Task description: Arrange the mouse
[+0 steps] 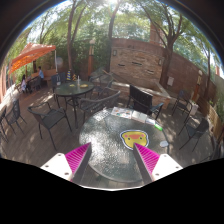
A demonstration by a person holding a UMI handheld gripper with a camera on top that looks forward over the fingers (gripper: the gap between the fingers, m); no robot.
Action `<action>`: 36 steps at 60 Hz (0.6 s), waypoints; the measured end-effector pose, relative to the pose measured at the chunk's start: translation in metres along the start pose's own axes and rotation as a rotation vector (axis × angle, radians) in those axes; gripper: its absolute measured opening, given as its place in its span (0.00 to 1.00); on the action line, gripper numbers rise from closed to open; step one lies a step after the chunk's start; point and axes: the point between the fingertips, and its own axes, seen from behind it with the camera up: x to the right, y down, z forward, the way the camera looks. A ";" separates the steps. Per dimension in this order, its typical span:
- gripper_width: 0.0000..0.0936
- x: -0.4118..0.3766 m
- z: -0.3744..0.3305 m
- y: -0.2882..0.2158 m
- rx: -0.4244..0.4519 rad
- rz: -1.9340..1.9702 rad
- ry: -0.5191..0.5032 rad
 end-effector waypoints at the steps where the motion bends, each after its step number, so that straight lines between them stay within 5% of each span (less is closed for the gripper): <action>1: 0.93 0.000 -0.002 0.003 -0.004 -0.001 0.002; 20: 0.93 0.035 0.034 0.080 -0.103 0.058 0.040; 36: 0.92 0.163 0.102 0.187 -0.171 0.121 0.187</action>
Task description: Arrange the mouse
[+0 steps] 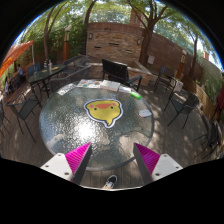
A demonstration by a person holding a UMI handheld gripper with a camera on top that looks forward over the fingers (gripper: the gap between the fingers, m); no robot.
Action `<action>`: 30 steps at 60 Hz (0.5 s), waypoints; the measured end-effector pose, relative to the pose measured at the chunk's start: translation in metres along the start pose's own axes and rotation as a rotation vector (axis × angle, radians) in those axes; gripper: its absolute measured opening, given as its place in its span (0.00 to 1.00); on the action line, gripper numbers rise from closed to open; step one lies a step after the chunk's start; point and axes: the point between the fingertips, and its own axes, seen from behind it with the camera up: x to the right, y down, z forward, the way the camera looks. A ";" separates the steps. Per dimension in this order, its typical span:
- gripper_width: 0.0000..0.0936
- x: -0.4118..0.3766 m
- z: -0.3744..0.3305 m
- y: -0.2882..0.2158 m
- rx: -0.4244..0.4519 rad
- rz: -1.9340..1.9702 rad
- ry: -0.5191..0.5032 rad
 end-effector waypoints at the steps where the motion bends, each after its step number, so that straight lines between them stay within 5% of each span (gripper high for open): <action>1: 0.91 0.009 0.008 0.004 -0.003 0.003 0.010; 20: 0.91 0.135 0.191 -0.031 0.091 0.022 0.065; 30: 0.92 0.164 0.283 -0.046 0.066 0.101 0.032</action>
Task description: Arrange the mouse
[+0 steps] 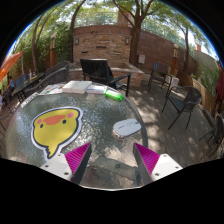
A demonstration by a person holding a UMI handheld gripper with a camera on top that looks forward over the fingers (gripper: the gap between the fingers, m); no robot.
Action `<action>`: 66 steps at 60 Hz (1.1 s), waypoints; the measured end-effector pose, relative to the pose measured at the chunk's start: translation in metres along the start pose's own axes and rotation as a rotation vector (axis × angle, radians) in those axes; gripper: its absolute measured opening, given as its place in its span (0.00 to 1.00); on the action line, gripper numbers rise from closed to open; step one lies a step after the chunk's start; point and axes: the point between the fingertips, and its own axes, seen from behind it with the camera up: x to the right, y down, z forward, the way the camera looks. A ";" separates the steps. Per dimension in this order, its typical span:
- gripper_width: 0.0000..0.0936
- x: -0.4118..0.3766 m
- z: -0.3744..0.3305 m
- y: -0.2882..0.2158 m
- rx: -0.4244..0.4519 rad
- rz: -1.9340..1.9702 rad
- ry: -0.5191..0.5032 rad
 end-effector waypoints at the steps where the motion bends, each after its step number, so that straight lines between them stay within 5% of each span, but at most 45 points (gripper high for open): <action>1: 0.92 0.002 0.007 -0.001 -0.002 0.010 -0.005; 28: 0.87 0.024 0.113 -0.050 -0.013 0.095 -0.022; 32: 0.79 0.020 0.119 -0.052 -0.012 0.066 -0.023; 38: 0.52 0.010 0.120 -0.054 -0.002 0.025 -0.052; 52: 0.39 0.023 0.105 -0.053 -0.026 -0.025 0.010; 58: 0.36 0.040 0.082 -0.080 0.011 0.008 0.066; 66: 0.36 0.034 0.019 -0.173 0.186 0.094 0.073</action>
